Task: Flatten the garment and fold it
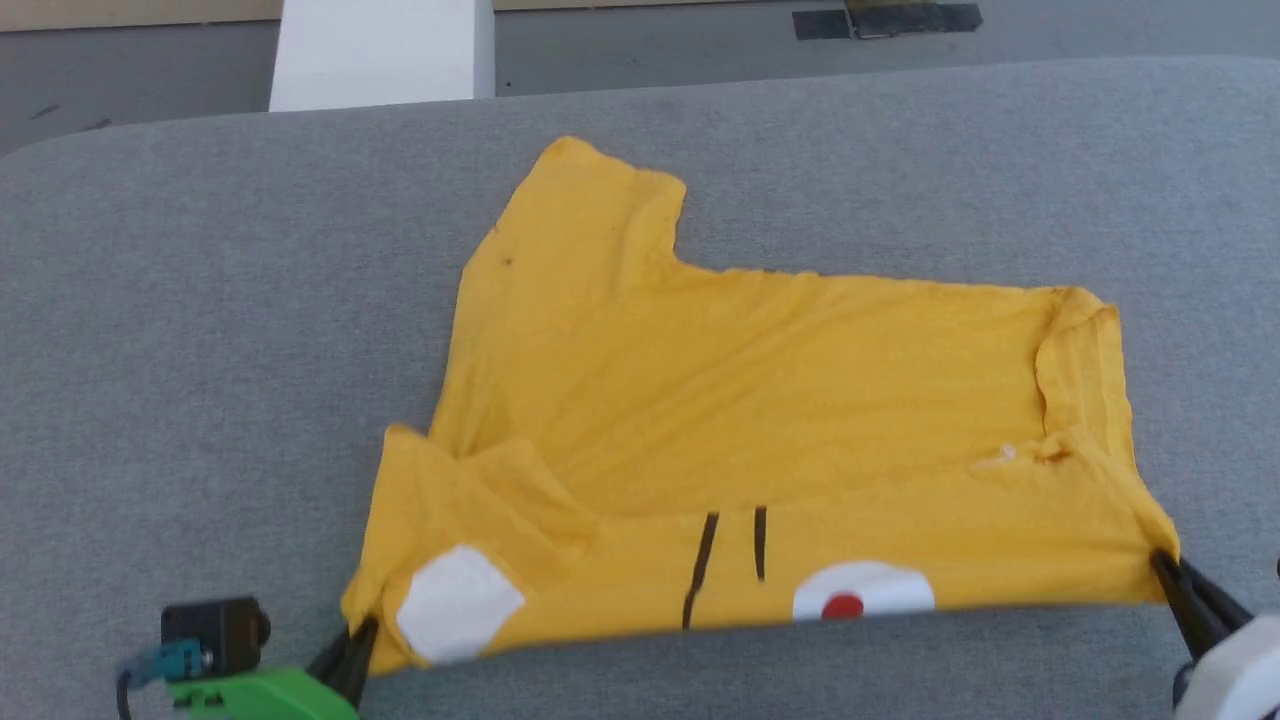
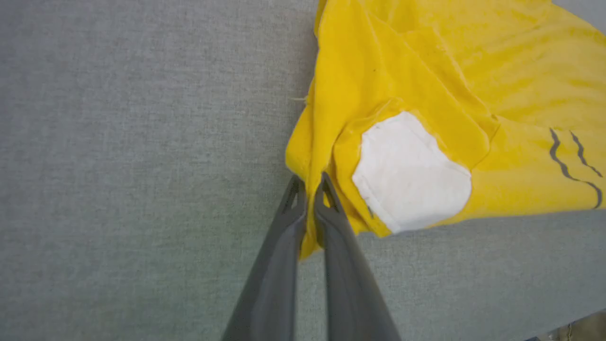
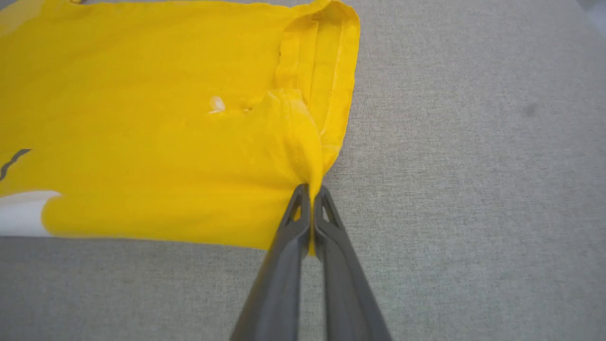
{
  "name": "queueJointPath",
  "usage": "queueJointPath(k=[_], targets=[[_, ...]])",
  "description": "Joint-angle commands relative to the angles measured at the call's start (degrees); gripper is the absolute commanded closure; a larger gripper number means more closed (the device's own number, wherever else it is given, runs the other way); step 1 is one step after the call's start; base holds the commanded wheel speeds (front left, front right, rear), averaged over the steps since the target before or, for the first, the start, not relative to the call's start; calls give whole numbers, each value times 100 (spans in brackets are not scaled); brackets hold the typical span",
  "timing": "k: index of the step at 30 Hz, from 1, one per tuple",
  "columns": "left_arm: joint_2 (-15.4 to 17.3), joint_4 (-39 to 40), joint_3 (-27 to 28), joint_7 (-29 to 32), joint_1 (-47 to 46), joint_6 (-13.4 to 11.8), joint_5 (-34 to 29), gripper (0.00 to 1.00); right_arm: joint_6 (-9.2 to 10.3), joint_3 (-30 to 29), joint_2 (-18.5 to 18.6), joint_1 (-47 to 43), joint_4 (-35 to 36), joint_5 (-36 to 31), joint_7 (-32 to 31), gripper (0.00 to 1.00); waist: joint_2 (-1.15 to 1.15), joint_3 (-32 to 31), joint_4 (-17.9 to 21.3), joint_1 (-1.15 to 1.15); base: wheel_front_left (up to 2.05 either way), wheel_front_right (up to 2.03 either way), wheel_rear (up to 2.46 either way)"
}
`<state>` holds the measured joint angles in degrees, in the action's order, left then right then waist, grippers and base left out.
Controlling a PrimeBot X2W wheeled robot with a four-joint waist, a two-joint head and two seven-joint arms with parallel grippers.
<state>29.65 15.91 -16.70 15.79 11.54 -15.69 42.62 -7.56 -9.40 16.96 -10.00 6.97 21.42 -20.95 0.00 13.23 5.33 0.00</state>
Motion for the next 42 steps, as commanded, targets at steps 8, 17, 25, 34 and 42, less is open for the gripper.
queueJointPath(k=[8,17,25,34,42], targets=[[-112,209,5,112,687,-117,423,100,8,-204,-7,-657,196,90,-574,100,0,16,-207,0,0,0,0],[-536,-301,-117,-320,300,252,539,0,8,-110,-197,-415,24,20,-384,0,0,-77,-194,0,0,0,0],[-465,155,358,-1089,77,518,435,0,8,-154,-253,-231,341,25,107,0,0,-13,-103,0,0,0,0],[592,549,695,-1286,-1993,778,-909,0,8,91,-505,620,749,-577,1087,0,0,731,37,0,0,0,0],[940,-290,-40,-90,-4881,1671,-1294,0,8,412,-678,1161,908,-871,1438,0,0,1453,183,0,0,0,0]])
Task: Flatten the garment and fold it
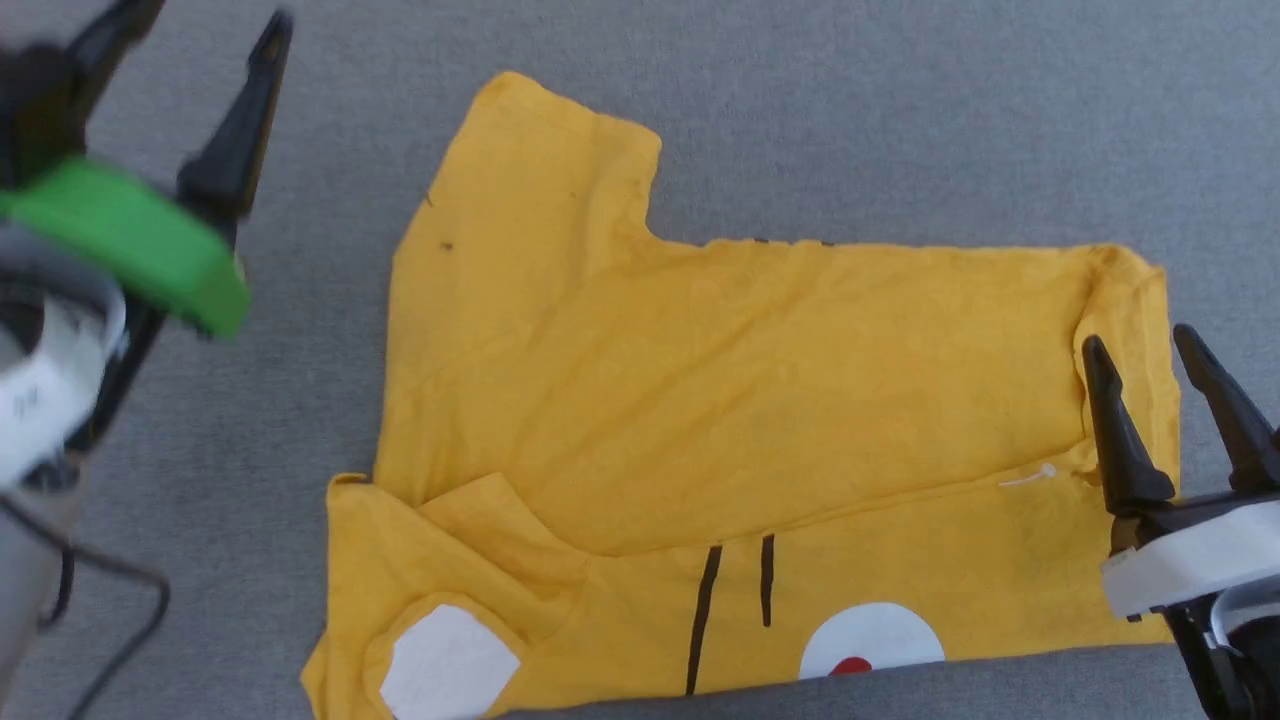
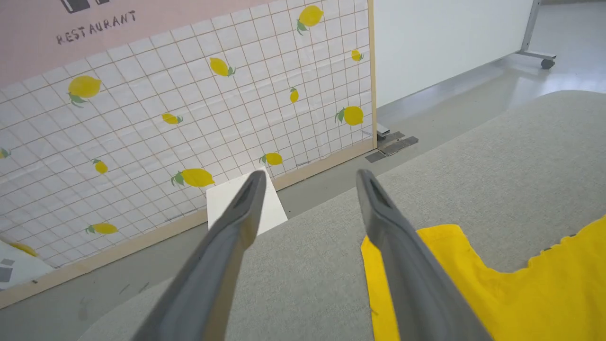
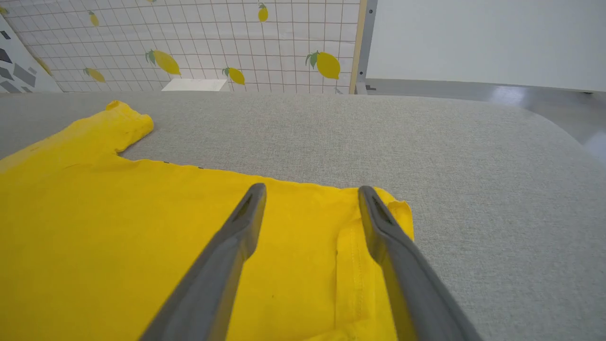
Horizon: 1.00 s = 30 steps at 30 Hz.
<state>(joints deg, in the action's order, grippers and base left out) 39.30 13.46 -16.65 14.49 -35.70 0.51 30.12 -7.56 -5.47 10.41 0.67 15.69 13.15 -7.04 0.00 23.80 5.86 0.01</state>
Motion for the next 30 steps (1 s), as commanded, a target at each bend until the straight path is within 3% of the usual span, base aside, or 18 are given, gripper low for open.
queueJointPath(k=[1,4,8,16,27,28,30], targets=[[-51,-182,-152,166,-443,168,-56,0,8,53,-38,125,56,-67,67,0,0,477,151,-1,0,0,0],[-175,-667,-508,536,-1296,454,-57,0,8,144,-91,220,121,-125,132,0,0,751,230,-1,0,0,0],[-298,-1176,-977,861,-2001,625,-3,0,8,228,-146,325,174,-180,171,0,0,1064,340,-1,0,0,0],[-121,-1706,-1781,1243,-2482,694,445,0,8,283,-218,450,190,-218,219,0,0,1441,562,-1,0,0,0],[186,-2108,-2098,1093,-2631,697,722,0,8,265,-265,515,182,-221,258,0,0,1704,730,-1,0,0,0],[196,-2155,-2135,1096,-2625,697,738,55,8,252,-257,526,189,-220,255,0,0,1711,739,-1,0,0,0],[229,-2210,-2241,1122,-2585,697,805,100,8,235,-253,537,212,-219,244,0,0,1720,754,-1,0,0,0]])
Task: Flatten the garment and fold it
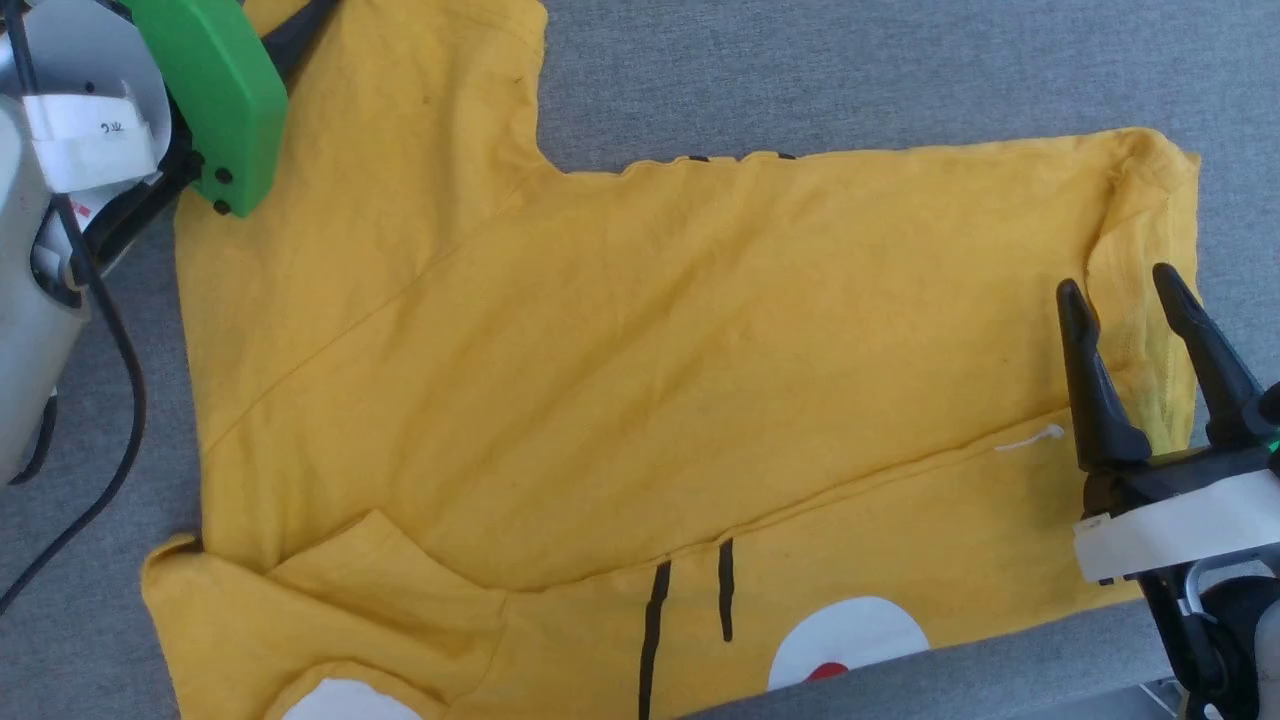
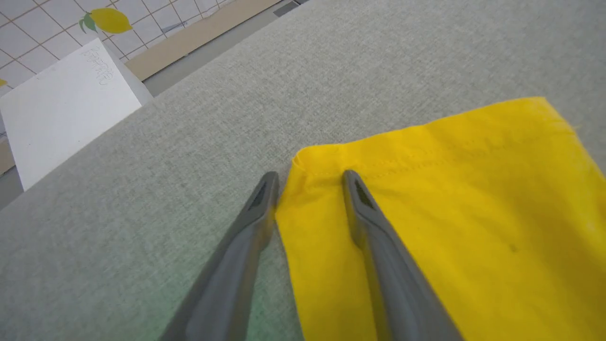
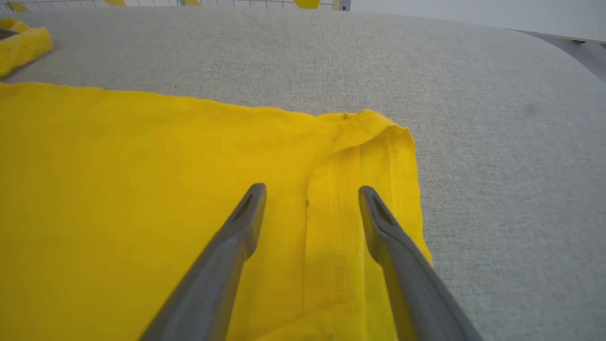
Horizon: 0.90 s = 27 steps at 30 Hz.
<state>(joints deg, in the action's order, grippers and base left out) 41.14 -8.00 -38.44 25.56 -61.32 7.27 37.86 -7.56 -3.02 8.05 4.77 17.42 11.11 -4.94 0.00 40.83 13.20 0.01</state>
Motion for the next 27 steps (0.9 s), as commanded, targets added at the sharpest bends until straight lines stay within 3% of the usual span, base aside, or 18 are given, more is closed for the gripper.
queueJointPath(k=[1,6,14,21,27], targets=[[66,-80,-96,18,-16,21,68,100,8,-22,-12,129,58,-25,23,0,0,17,20,-1,0,0,0],[129,-186,-72,-213,33,21,87,100,8,-58,113,220,205,-7,-63,0,0,-72,1,-1,0,0,0],[72,-210,-109,-512,142,12,45,100,8,-278,851,1122,525,450,-710,0,0,-266,-130,-1,0,0,0],[-67,-178,-151,-564,95,-28,47,100,8,-302,1440,1707,-352,1093,-2008,0,0,-158,-317,-1,0,0,0],[-106,-197,-170,-577,95,-83,49,100,8,-269,1488,1783,-765,1317,-2480,0,0,-58,-411,-1,0,0,0]])
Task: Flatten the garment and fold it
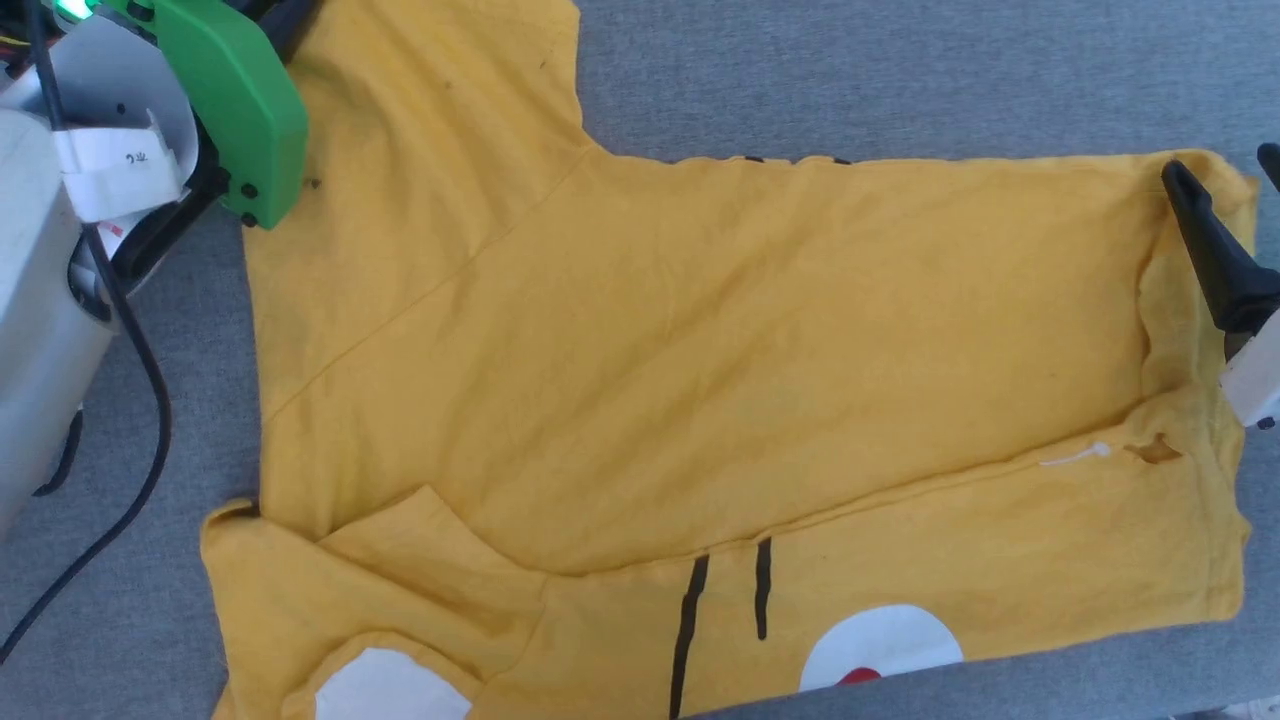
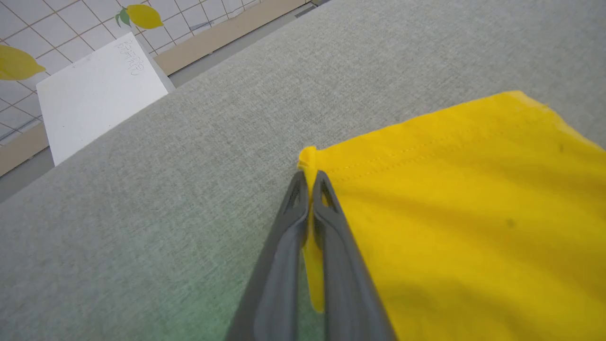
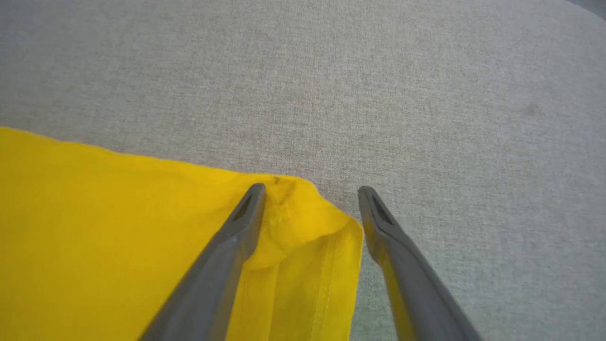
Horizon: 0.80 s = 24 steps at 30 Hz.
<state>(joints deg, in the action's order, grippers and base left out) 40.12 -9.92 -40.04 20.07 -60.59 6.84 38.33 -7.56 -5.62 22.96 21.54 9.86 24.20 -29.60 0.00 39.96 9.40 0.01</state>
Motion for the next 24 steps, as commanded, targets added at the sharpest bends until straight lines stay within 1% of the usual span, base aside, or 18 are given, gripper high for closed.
queueJointPath(k=[1,7,8,9,10,12,16,20,24], targets=[[-7,-9,-13,-29,22,-44,4,100,8,-14,-4,94,-48,12,-50,0,0,38,-41,-1,0,0,0],[-15,-29,-26,-40,8,-55,19,100,8,2,25,31,-185,39,-234,0,0,70,-74,-1,0,0,0],[-14,-34,-28,-42,6,-55,22,100,8,8,26,20,-213,39,-299,51,0,72,-73,-1,0,0,0],[-11,-39,-29,-42,5,-56,25,100,8,-23,-4,24,-233,39,-334,74,0,73,-72,-1,0,0,0],[-9,-45,-30,-43,2,-56,29,100,8,-49,-44,39,-241,30,-359,100,0,74,-70,-1,0,0,0],[-8,-53,-32,-53,-11,-56,28,100,8,-53,-87,73,-232,-6,-379,100,0,64,-70,-1,0,0,0],[-37,-45,39,-255,-6,-73,62,100,8,-99,-123,181,-207,-109,-186,100,0,-64,-91,-1,0,0,0],[-68,32,289,-733,149,-158,236,100,8,-127,-87,232,-243,-205,130,100,0,-336,-124,-1,0,0,0],[63,276,505,-1354,518,-256,263,100,8,-187,-45,99,-292,-214,401,100,0,-707,-221,-1,0,0,0]])
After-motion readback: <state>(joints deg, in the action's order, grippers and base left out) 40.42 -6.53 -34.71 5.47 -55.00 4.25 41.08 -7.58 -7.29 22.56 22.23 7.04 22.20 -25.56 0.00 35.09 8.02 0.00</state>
